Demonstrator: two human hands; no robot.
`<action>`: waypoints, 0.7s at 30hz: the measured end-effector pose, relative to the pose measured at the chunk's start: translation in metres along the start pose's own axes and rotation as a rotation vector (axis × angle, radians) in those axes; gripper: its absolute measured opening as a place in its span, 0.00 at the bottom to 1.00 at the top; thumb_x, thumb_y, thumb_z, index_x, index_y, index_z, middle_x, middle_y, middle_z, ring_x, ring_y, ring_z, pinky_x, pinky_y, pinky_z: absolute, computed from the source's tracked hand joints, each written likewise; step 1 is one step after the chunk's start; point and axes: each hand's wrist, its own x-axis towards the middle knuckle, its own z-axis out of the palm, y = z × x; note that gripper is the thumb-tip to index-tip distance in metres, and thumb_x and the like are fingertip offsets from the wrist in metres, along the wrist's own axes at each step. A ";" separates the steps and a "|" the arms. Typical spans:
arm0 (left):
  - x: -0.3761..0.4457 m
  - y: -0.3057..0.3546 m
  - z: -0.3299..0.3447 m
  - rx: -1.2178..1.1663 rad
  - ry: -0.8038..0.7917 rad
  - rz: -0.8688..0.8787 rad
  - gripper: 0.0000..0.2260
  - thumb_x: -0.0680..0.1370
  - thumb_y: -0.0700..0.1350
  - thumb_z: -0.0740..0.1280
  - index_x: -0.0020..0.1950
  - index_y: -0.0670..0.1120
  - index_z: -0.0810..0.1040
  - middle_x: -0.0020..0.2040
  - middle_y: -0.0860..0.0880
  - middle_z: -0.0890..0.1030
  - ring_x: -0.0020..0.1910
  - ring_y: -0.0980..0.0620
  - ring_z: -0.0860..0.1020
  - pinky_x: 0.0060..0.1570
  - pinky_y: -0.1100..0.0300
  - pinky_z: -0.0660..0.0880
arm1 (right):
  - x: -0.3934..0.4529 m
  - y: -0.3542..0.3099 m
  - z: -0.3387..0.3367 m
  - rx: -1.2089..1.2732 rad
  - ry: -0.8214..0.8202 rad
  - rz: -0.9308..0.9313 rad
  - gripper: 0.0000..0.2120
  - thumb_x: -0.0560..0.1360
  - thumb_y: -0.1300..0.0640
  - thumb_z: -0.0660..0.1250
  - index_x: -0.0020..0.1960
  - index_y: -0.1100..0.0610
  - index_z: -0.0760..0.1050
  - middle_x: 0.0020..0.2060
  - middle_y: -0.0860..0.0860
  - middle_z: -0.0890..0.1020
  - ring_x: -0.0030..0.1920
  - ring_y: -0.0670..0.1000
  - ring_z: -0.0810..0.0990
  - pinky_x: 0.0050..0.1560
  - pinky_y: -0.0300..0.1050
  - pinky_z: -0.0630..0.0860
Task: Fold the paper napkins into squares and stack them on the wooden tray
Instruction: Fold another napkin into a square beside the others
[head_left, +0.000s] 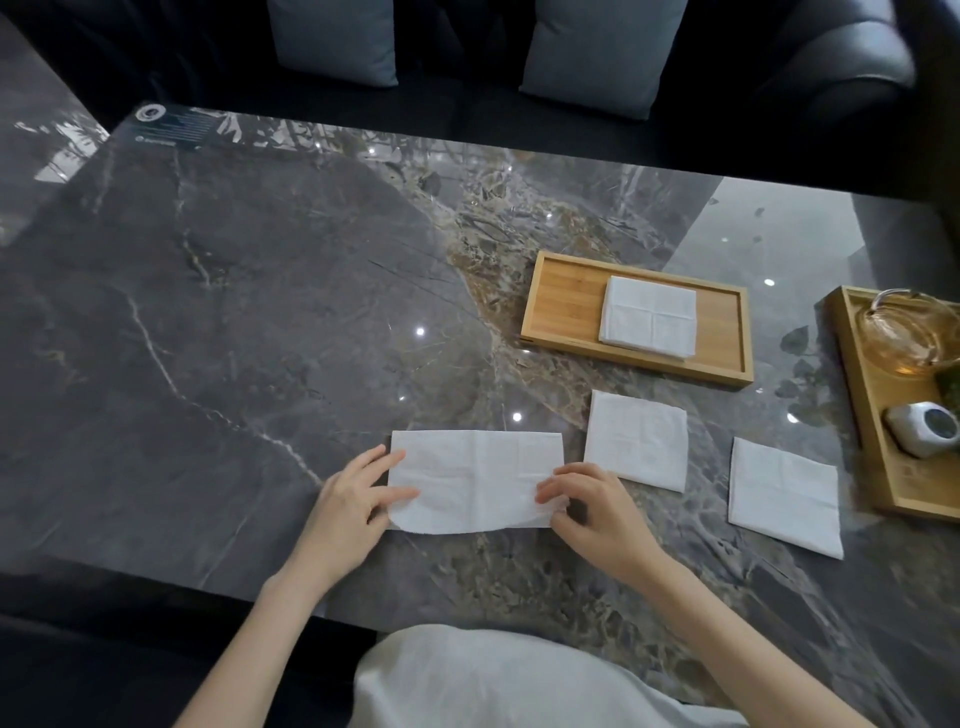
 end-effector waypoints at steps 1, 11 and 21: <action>0.000 0.001 -0.001 0.034 0.000 0.005 0.19 0.69 0.28 0.64 0.51 0.48 0.82 0.66 0.48 0.73 0.69 0.52 0.63 0.64 0.51 0.62 | 0.000 -0.002 -0.002 0.017 0.006 0.011 0.10 0.70 0.58 0.62 0.46 0.51 0.81 0.47 0.43 0.80 0.56 0.41 0.70 0.60 0.47 0.68; 0.023 0.071 0.054 0.142 0.046 0.014 0.28 0.74 0.54 0.37 0.73 0.46 0.46 0.72 0.54 0.44 0.73 0.55 0.44 0.71 0.56 0.42 | 0.025 -0.030 0.041 -0.365 -0.056 -0.054 0.29 0.76 0.41 0.35 0.74 0.50 0.42 0.74 0.46 0.44 0.74 0.45 0.40 0.71 0.46 0.31; 0.011 0.024 0.055 0.400 0.077 -0.172 0.26 0.79 0.55 0.38 0.73 0.45 0.54 0.74 0.48 0.61 0.71 0.51 0.54 0.68 0.47 0.53 | 0.014 0.014 0.039 -0.577 0.102 0.069 0.32 0.76 0.40 0.31 0.74 0.54 0.44 0.74 0.49 0.47 0.74 0.47 0.40 0.69 0.47 0.26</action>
